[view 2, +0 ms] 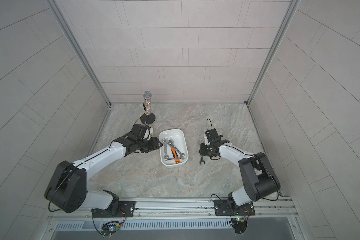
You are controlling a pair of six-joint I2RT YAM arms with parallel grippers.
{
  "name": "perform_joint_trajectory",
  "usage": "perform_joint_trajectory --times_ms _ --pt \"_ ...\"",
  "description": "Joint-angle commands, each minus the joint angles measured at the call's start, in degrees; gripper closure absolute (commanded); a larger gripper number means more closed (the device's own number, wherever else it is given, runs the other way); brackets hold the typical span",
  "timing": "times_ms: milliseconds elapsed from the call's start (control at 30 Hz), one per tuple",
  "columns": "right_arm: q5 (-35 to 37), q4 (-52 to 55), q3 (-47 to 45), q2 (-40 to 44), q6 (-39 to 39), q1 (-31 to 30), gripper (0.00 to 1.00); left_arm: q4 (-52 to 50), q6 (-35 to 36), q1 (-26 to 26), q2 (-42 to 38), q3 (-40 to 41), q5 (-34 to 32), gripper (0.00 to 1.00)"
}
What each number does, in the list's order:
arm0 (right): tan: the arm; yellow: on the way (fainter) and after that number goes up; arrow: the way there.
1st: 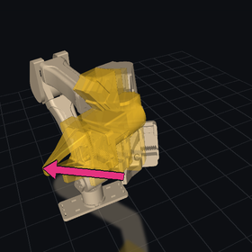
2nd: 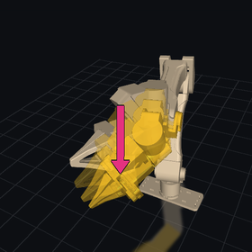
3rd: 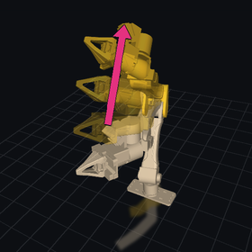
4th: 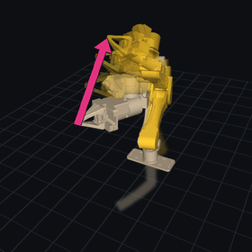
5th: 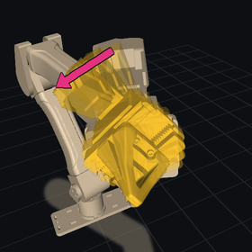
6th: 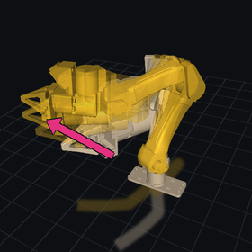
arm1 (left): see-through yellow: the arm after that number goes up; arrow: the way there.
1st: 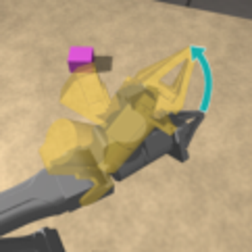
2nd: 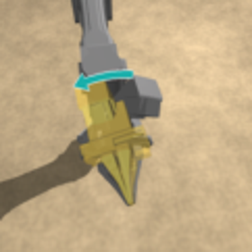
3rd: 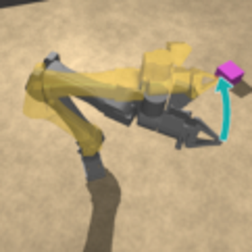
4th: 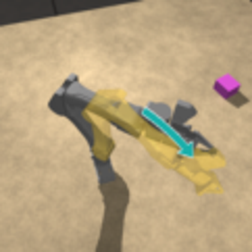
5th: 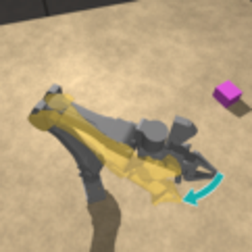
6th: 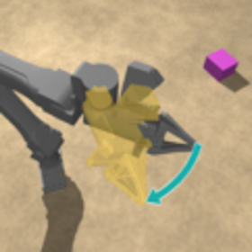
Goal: Take out the wrench from the storage box
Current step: Pick up the wrench from the storage box.
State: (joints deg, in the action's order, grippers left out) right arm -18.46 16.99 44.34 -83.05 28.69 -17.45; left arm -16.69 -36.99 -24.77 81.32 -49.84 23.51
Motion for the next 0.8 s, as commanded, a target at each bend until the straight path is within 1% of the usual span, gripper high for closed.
perform_joint_trajectory --times_ms 0,100,167,300,400,433,567,767 --pt "-1.1 4.9 5.7 4.9 -3.0 -4.5 0.68 -2.7 0.7 0.3 -0.7 -0.3 -0.4 0.43" --pt "-1.3 6.3 10.3 4.0 -6.7 -9.5 0.67 -4.5 1.4 0.4 -0.8 -0.9 -1.0 0.44" --pt "-1.7 5.2 13.1 1.0 -9.1 -12.6 0.67 -4.7 1.7 0.7 -0.9 -0.5 -1.7 0.43" --pt "-1.5 8.0 21.5 -8.2 -13.0 -16.3 0.65 -4.9 1.8 1.5 -0.5 0.3 -1.3 0.44" --pt "1.1 11.2 28.1 -15.8 -16.0 -18.6 0.63 -4.2 1.7 1.7 -0.1 0.5 -0.6 0.44" --pt "2.5 12.0 29.9 -18.1 -17.0 -19.2 0.61 -4.1 1.7 1.7 0.1 0.3 -0.5 0.44" --pt "3.9 13.9 35.7 -25.6 -18.1 -19.5 0.57 -4.1 1.8 1.9 0.9 0.2 0.4 0.44" --pt "6.0 15.0 40.3 -30.2 -17.3 -19.5 0.56 -3.9 1.8 2.2 0.7 1.0 1.0 0.44"
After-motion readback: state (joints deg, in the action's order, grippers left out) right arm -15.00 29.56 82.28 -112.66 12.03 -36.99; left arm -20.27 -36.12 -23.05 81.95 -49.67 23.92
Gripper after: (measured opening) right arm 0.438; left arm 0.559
